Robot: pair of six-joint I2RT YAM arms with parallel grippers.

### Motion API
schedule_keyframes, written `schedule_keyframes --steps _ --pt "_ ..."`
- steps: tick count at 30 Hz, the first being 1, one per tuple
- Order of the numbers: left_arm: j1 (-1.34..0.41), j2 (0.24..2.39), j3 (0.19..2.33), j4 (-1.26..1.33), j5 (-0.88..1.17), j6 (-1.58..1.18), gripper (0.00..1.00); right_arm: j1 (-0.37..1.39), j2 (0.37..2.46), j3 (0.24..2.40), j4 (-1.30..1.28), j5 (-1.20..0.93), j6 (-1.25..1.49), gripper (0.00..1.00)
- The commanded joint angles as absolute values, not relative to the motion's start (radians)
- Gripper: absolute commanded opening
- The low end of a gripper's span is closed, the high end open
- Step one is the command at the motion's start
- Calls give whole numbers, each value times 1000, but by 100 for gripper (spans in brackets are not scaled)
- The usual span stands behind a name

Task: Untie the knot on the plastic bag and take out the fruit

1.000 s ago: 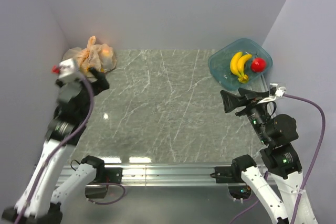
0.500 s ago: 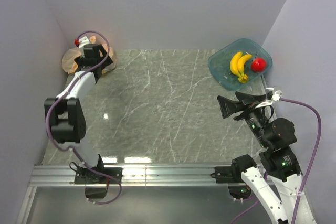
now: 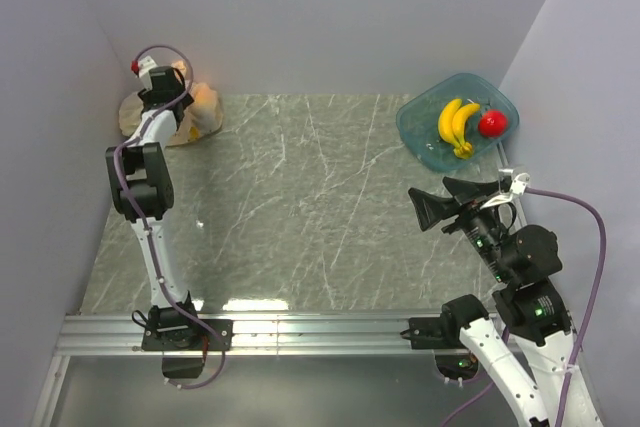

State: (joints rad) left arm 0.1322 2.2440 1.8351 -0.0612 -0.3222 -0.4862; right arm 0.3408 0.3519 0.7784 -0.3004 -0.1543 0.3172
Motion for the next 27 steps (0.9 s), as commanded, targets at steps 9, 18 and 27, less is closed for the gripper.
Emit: schedule_keyframes --steps 9,18,27 --pt "57 2042 1622 14 -222 -422 1 350 374 781 -290 -196 302 99" --pt "-228 1709 1350 -98 -271 -452 1 356 445 824 -377 -202 298 98" --pt "-651 1385 1030 -133 -374 -643 1 391 500 828 -382 -227 293 97"
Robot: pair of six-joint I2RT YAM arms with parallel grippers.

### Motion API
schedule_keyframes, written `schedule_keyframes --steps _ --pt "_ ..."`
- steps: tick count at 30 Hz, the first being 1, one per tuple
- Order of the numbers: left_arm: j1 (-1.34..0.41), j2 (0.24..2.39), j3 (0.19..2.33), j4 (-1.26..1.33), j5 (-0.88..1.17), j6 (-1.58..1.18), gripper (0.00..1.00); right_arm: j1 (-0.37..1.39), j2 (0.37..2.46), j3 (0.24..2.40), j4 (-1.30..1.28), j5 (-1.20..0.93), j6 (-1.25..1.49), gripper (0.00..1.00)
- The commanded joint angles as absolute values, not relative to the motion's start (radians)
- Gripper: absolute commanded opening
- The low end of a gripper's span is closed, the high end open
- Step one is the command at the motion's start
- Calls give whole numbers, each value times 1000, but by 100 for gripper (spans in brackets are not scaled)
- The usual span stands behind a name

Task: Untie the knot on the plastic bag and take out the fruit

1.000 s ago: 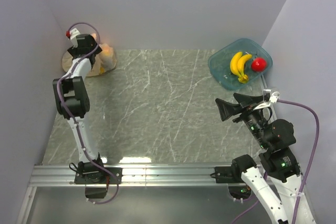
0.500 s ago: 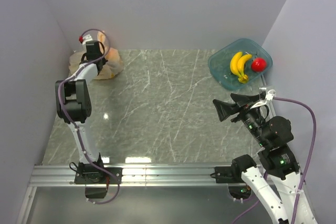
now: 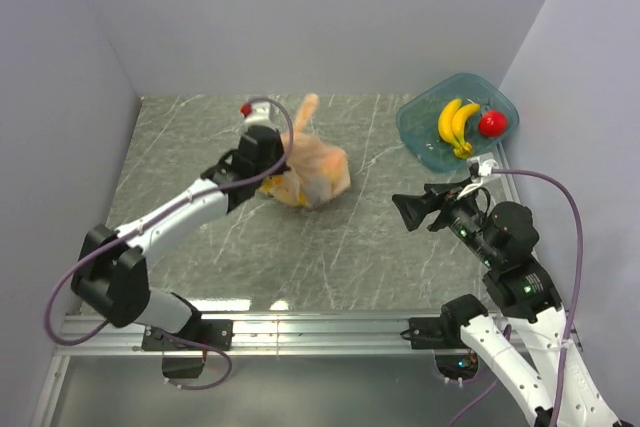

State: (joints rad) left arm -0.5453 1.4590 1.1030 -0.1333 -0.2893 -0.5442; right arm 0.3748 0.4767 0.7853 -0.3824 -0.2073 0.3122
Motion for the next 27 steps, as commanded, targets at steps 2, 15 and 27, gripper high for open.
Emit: schedule_keyframes --steps 2,15,27 --pt "-733 1341 961 -114 -409 -704 1 399 508 821 -388 -221 293 96" --pt "-1031 1217 1185 -333 -396 -637 78 460 584 741 -407 -155 354 94" --pt "-710 1311 1166 -330 -57 -595 69 777 760 687 -269 121 603 92"
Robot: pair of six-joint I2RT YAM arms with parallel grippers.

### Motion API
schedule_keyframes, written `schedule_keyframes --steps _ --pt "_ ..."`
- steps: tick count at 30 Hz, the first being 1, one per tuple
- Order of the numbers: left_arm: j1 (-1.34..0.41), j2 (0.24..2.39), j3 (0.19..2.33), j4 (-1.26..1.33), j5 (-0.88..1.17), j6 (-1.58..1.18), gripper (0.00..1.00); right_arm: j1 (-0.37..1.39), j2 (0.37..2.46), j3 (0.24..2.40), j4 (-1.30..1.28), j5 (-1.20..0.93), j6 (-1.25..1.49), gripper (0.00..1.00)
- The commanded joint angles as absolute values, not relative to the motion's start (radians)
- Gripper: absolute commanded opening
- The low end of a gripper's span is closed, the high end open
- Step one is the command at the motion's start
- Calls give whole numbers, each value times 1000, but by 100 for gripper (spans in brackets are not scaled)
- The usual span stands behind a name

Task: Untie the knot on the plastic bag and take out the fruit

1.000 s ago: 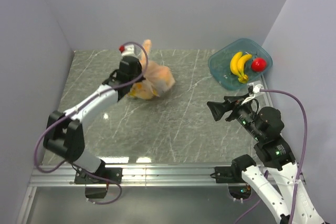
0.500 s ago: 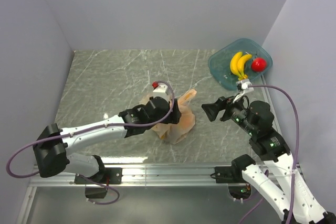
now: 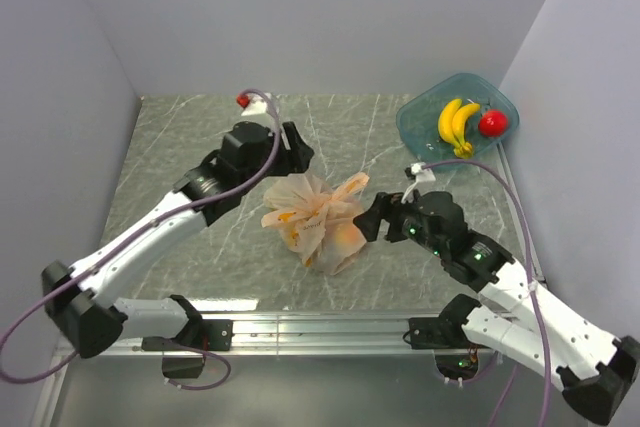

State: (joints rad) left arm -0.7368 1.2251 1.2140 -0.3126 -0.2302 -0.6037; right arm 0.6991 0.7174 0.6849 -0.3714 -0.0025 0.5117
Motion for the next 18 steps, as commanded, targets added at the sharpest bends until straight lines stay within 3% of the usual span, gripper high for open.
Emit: schedule_keyframes --steps 1,7,10,18 --pt "-703 1331 1164 -330 -34 -603 70 807 784 696 -265 144 641 92" --pt "-689 1410 1117 -272 25 -615 70 956 952 741 -178 244 761 91" --pt "-683 1427 1086 -250 47 -626 65 960 1017 733 -115 253 813 90" --pt "-681 1416 1000 -172 80 -666 31 962 1172 758 35 204 828 84"
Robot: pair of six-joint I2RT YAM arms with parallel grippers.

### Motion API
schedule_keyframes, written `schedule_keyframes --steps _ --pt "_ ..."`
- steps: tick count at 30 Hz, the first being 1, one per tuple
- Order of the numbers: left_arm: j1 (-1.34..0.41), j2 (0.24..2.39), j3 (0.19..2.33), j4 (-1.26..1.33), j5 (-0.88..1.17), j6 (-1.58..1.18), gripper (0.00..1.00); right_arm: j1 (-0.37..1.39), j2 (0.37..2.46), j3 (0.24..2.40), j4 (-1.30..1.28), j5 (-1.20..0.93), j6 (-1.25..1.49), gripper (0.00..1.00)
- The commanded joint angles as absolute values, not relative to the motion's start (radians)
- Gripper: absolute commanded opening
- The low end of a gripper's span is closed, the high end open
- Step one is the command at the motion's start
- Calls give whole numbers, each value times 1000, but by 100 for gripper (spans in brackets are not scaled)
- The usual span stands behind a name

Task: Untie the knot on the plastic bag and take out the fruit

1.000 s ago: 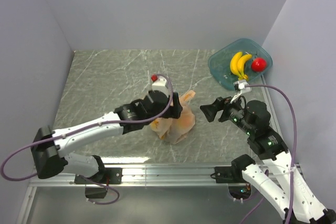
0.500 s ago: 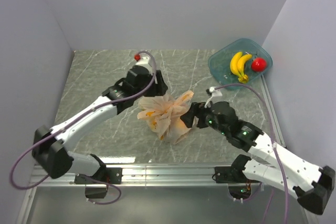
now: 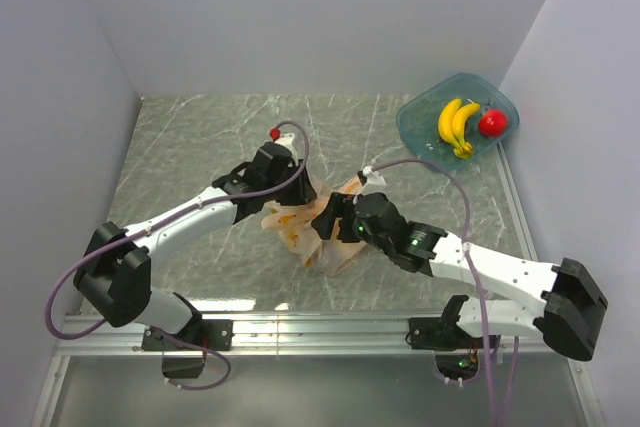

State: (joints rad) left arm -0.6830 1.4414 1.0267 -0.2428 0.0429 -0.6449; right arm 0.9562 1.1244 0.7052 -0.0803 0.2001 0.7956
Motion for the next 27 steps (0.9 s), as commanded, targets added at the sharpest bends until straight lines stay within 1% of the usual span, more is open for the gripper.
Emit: schedule_keyframes --steps 1,2,4,5,7,8,10,11,13,14,15,16,19,21,23,24,27 --pt "-681 1416 993 -166 81 -673 28 963 1190 765 46 178 833 83" --pt "-683 1416 979 -160 86 -678 19 962 1221 770 61 176 839 82" --pt "-681 1416 970 -146 92 -687 9 963 1247 772 67 184 847 81" --pt "-681 1416 959 -141 92 -690 1 963 1264 772 67 201 845 79" --pt "-681 1405 945 -118 84 -698 1 962 1278 767 60 204 839 69" --pt "-681 1399 928 -111 77 -701 1 960 1285 758 55 215 836 57" --pt "-678 1381 911 -83 35 -698 1 956 1282 744 28 236 824 35" --pt "-666 1373 884 -66 23 -698 1 953 1263 724 15 248 821 17" --pt "-631 1344 835 -19 17 -727 0 925 1232 697 -18 284 798 5" --pt "-576 1333 769 33 21 -745 1 908 1197 663 -37 291 790 0" --pt "-543 1310 735 58 25 -768 0 893 1177 641 -44 294 779 0" --pt "-482 1298 666 75 32 -819 1 841 1155 600 -48 288 763 0" --pt "-401 1243 544 144 64 -912 1 753 1068 513 -34 233 720 0" --pt "-335 1189 497 173 75 -949 0 683 1010 483 -32 224 697 0" --pt "-282 1138 445 169 61 -989 1 640 970 466 -32 216 647 0" --pt "-264 1077 433 144 54 -995 1 632 962 466 -37 219 637 0" --pt "-204 956 440 45 9 -961 1 611 945 480 -43 221 580 0"
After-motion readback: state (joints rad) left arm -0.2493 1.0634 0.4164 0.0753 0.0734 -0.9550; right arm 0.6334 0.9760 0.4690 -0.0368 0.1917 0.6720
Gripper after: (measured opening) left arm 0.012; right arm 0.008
